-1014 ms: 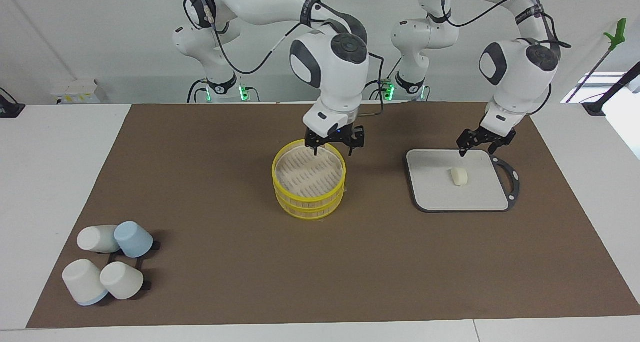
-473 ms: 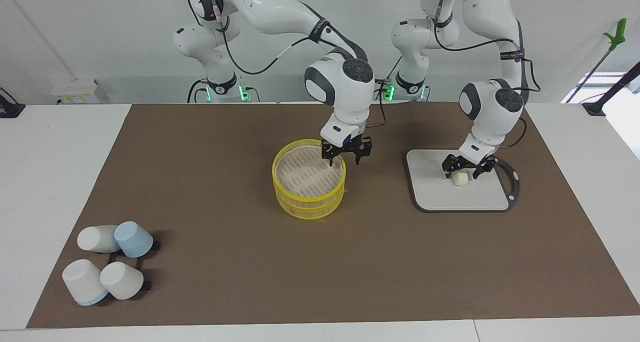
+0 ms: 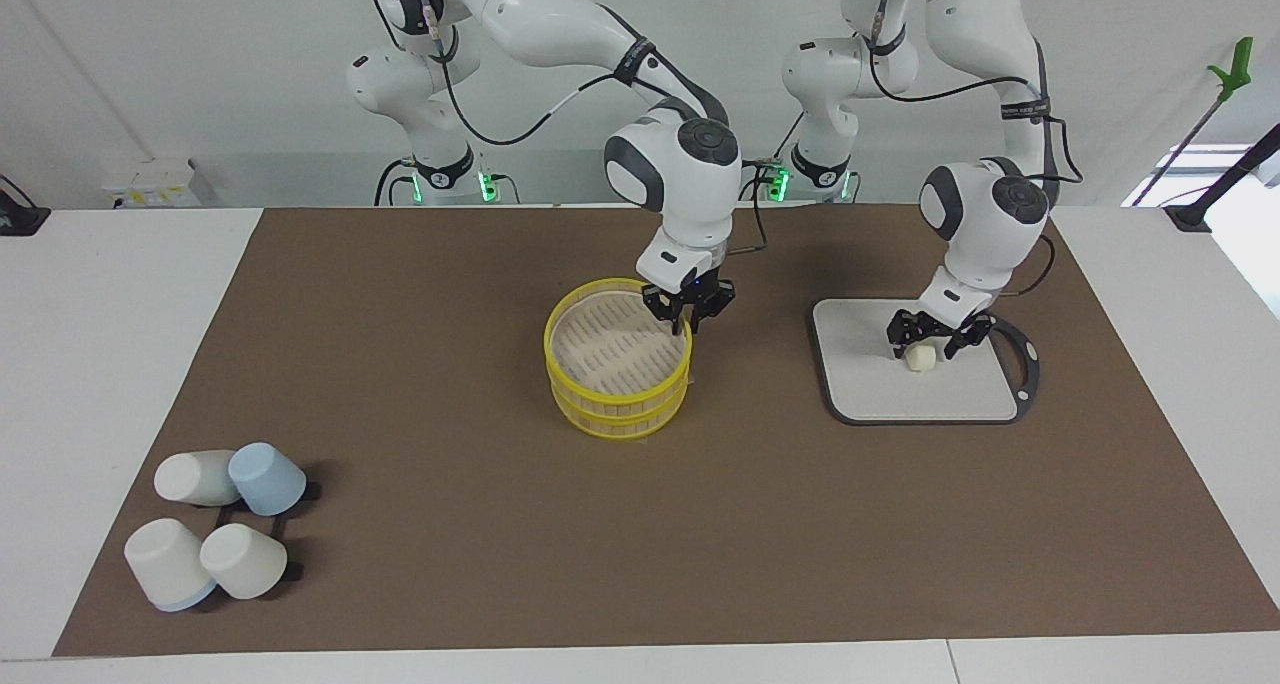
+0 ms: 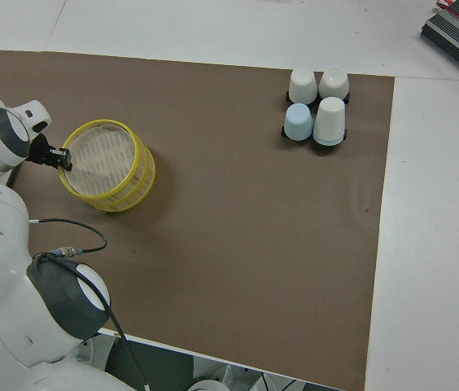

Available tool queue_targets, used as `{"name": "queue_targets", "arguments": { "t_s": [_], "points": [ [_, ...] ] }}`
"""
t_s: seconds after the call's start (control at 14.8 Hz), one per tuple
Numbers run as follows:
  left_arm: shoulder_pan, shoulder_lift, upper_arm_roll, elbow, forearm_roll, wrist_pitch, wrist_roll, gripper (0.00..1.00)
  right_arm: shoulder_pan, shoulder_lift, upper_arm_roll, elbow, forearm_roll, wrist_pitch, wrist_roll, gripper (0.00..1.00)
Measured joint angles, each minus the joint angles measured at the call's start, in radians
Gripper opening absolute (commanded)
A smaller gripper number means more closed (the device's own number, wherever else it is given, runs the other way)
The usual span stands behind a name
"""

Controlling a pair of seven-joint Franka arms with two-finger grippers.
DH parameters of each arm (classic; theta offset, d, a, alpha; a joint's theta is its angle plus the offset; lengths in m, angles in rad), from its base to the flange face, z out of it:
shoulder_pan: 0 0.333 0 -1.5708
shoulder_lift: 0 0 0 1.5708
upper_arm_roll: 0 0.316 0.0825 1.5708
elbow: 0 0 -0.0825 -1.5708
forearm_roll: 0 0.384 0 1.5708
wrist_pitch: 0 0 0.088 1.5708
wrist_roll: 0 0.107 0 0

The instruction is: Place bun in steamer

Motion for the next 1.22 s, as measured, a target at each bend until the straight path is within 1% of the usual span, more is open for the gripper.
{"name": "queue_targets", "arguments": {
  "t_s": [0.2, 0.41, 0.54, 0.68, 0.81, 0.95, 1.01, 1.08, 1.22],
  "points": [
    [0.0, 0.0, 0.0, 0.028, 0.0, -0.037, -0.002, 0.27, -0.004, -0.003, -0.001, 0.013, 0.0, -0.019, 0.0, 0.0],
    [0.0, 0.001, -0.001, 0.081, -0.001, -0.115, -0.014, 0.3, -0.029, -0.009, -0.004, 0.091, 0.0, -0.165, -0.007, 0.0],
    [-0.004, 0.001, -0.006, 0.153, -0.002, -0.205, -0.066, 0.3, -0.07, -0.016, -0.01, 0.148, 0.0, -0.277, -0.057, 0.0],
    [-0.044, 0.004, -0.015, 0.263, -0.008, -0.33, -0.193, 0.3, -0.14, -0.025, -0.013, 0.195, 0.001, -0.372, -0.143, 0.0],
    [-0.16, 0.028, -0.021, 0.408, -0.022, -0.43, -0.439, 0.3, -0.229, -0.057, -0.016, 0.217, 0.001, -0.465, -0.262, 0.0],
    [-0.308, 0.073, -0.029, 0.528, -0.033, -0.463, -0.679, 0.3, -0.325, -0.096, -0.017, 0.219, 0.001, -0.547, -0.395, 0.0],
    [-0.383, 0.096, -0.031, 0.565, -0.041, -0.461, -0.777, 0.31, -0.373, -0.112, -0.018, 0.219, 0.002, -0.576, -0.462, 0.0],
    [-0.447, 0.114, -0.033, 0.586, -0.052, -0.448, -0.849, 0.34, -0.414, -0.123, -0.019, 0.217, 0.002, -0.597, -0.52, 0.0],
    [-0.547, 0.144, -0.033, 0.592, -0.067, -0.38, -0.947, 0.35, -0.472, -0.137, -0.019, 0.201, 0.002, -0.616, -0.608, 0.0]
  ]
}}
